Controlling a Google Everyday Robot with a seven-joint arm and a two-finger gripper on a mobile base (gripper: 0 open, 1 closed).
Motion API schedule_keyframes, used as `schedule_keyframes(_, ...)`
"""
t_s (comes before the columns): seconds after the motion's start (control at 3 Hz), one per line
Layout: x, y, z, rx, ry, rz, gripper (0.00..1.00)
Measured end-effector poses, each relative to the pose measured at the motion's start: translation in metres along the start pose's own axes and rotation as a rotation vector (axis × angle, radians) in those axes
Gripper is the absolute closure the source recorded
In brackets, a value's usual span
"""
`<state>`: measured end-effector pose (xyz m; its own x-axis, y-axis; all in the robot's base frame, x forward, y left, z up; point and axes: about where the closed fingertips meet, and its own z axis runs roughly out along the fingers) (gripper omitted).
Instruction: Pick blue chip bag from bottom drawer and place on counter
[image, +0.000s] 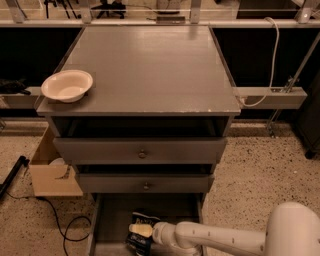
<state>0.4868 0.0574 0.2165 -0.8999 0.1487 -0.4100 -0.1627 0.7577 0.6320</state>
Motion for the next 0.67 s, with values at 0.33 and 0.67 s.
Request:
schedule_keyframes(0.33,0.0041,-0.0071,-0.0008,0.038,-0.048,0.018,0.00)
schedule_keyframes(0.67,0.0012,-0.0087,-0.0009,0.056,-0.059,0.012,0.00)
